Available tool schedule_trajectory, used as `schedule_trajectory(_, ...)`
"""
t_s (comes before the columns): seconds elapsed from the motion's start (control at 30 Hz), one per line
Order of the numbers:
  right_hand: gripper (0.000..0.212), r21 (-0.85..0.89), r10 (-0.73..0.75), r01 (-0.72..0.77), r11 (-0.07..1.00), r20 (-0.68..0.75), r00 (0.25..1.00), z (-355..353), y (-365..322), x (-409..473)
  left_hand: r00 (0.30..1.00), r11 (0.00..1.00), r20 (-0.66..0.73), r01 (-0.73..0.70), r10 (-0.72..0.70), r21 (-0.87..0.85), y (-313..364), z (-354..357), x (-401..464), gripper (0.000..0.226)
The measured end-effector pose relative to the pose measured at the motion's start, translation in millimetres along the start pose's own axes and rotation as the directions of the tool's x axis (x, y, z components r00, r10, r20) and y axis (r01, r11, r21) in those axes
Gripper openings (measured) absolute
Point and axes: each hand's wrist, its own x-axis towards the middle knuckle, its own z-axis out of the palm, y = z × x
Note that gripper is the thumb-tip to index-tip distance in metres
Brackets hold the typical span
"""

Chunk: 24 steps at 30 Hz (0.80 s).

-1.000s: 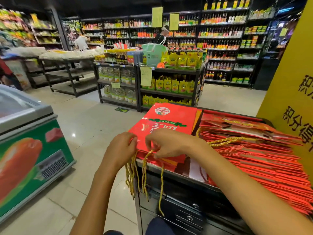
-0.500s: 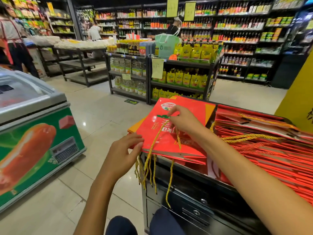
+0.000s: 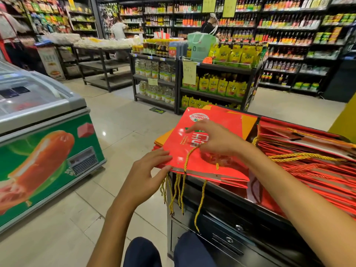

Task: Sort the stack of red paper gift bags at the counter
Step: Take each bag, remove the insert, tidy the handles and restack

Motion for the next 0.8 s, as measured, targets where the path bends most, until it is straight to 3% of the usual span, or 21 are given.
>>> schedule_trajectory(0.1,0.045,0.08,-0.214,0.203,0.976,0.175,0.961,4,-14,-12,1.0,1.0,-0.017,-0.013,0.014,0.004,1,1,-1,0.032)
schedule_trajectory(0.2,0.029,0.128,-0.299,0.274,0.953,0.268,0.916,10,-18,-15,0.999,0.999,-0.008,-0.031,0.031,0.017,1,1,-2,0.032)
schedule_trajectory(0.47,0.007,0.221,-0.327,0.289,0.931,0.156,0.932,20,-17,-19,0.998,0.997,0.008,-0.066,0.065,0.043,2,2,-6,0.033)
schedule_trajectory(0.63,0.008,0.351,-0.203,0.183,0.918,0.018,0.979,17,-14,-16,0.999,0.998,-0.003,-0.05,0.05,0.047,5,3,-7,0.034)
schedule_trajectory(0.8,0.02,0.129,-0.229,0.221,0.967,0.05,0.972,13,-15,-10,1.0,0.999,-0.009,-0.023,0.024,0.045,7,5,-7,0.035)
